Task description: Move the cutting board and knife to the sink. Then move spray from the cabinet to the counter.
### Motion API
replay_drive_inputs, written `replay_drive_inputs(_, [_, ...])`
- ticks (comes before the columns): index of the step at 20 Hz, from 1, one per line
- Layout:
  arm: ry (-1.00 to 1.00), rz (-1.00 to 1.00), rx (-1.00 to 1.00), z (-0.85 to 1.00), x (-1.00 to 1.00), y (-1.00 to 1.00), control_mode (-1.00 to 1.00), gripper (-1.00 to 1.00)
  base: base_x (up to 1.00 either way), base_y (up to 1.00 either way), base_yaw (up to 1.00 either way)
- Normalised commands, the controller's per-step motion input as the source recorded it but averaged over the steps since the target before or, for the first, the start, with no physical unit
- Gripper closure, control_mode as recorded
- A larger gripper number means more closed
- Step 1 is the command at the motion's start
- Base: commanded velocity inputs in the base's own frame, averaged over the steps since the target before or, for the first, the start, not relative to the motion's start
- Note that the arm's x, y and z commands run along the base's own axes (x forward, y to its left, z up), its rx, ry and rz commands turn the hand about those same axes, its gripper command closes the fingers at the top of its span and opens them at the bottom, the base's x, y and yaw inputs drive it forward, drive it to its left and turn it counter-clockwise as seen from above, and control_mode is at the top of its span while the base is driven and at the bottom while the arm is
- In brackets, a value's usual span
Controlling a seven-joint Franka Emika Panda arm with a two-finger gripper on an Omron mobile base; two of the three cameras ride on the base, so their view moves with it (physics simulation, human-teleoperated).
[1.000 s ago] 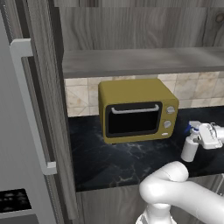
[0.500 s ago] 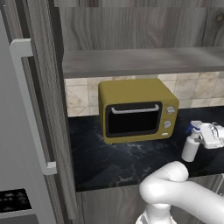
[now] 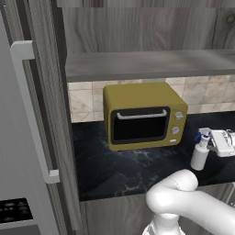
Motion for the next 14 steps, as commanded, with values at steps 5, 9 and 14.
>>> replay_drive_inputs(5, [0.00,-0.05,0.00,-0.01,-0.21,-0.02,-1.00,-1.00,0.00,0.00,0.00])
replay_drive_inputs(9, [0.00,-0.06,0.00,0.00,-0.15,-0.04,-1.00,-1.00,0.00,0.00,0.00])
replay_drive_inputs(14, [0.01,-0.08,0.00,0.01,-0.15,-0.18,-1.00,-1.00,0.00,0.00,0.00])
